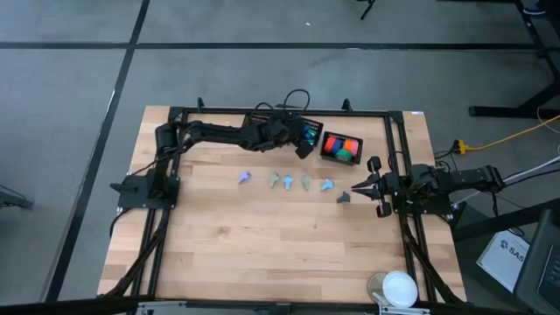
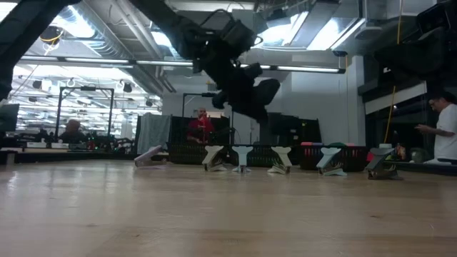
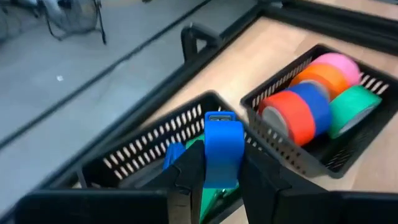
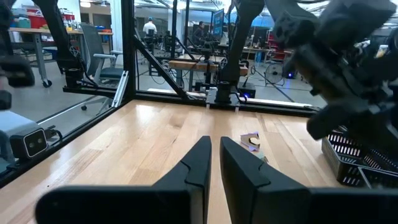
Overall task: Pick and place Stapler, Stapler remover, tape
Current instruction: Put the blue stapler into the middle black bin
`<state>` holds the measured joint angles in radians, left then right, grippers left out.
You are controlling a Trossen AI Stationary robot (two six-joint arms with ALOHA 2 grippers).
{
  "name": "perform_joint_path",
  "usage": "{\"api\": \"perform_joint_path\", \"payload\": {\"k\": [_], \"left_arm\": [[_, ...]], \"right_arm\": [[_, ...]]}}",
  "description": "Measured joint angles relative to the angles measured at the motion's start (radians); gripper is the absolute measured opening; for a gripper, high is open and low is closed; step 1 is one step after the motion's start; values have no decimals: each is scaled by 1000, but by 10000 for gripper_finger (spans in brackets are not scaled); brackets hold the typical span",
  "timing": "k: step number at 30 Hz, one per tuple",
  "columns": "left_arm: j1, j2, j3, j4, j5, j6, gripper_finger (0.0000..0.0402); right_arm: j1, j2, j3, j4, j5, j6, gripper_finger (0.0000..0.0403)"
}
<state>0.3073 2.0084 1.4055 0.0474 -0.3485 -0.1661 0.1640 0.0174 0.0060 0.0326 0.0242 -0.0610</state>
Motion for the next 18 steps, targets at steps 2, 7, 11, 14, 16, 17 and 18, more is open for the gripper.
{"api": "perform_joint_path", "payload": {"k": [2,7,11,14,16,17,18], "left_arm": [[12,11,0,0,28,-27,78],[26,27,-1,-24,38,-42,79],[34,25,-1,-19,36,-48,83],[44,25,0,-12,43,-60,87],[51,25,0,-13,63,-60,90],[51,25,0,-14,66,-60,93],[51,25,0,-13,71,-60,96]], "right_arm": [[0,0,0,0,0,0,39],[0,0,0,0,0,0,39],[0,0,0,0,0,0,39],[0,0,0,0,0,0,39],[0,0,0,0,0,0,39],[0,0,0,0,0,0,39],[0,0,0,0,0,0,39]]}}
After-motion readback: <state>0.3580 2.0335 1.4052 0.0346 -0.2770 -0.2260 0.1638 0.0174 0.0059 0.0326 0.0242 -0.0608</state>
